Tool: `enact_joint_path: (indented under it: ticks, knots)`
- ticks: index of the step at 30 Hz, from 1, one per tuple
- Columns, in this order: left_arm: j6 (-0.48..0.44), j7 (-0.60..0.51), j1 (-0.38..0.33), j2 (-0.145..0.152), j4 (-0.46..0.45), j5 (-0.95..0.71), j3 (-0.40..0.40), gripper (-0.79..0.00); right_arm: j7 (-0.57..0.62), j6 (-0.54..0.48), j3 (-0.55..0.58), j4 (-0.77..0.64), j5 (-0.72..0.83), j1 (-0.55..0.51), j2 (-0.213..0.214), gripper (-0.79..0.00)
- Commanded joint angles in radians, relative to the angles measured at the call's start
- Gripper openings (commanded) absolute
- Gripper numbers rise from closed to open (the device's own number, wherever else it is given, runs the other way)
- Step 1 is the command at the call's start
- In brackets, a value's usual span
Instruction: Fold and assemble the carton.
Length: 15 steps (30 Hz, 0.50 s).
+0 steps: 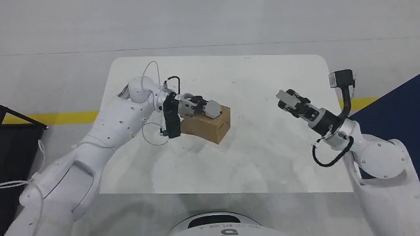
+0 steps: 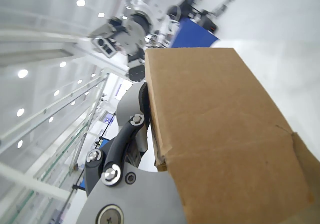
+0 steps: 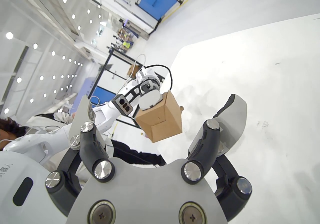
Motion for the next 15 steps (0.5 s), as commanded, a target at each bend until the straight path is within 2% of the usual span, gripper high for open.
enact_joint_path:
  ticks: [1,4,6,7,8,9,12,15]
  knots:
    - [-0.036,-0.044,-0.049,0.025,-0.090,0.198,-0.011,-0.785,-0.036,-0.054,0.053,0.005,0.041,-0.061,-0.003,0.000]
    - [-0.111,-0.097,-0.094,0.060,-0.244,0.422,-0.020,-0.785,-0.073,-0.123,0.111,0.013,0.089,-0.138,-0.008,0.000]
    - [-0.173,-0.117,-0.114,0.079,-0.353,0.622,0.011,-0.785,-0.090,-0.161,0.134,0.019,0.116,-0.179,-0.012,0.000]
    - [-0.196,-0.117,-0.117,0.084,-0.399,0.687,0.027,-0.739,-0.095,-0.176,0.142,0.024,0.121,-0.197,-0.014,0.000]
    - [-0.217,-0.120,-0.121,0.088,-0.435,0.711,0.048,-0.403,-0.099,-0.189,0.148,0.029,0.127,-0.211,-0.015,0.000]
    - [-0.231,-0.131,-0.136,0.093,-0.457,0.711,0.086,0.000,-0.105,-0.200,0.152,0.034,0.134,-0.224,-0.017,0.000]
    - [-0.264,-0.177,-0.205,0.100,-0.477,0.711,0.230,0.000,-0.111,-0.226,0.155,0.055,0.147,-0.252,-0.021,0.000]
    - [-0.273,-0.222,-0.247,0.093,-0.460,0.711,0.305,0.000,-0.114,-0.245,0.149,0.073,0.154,-0.270,-0.025,0.000]
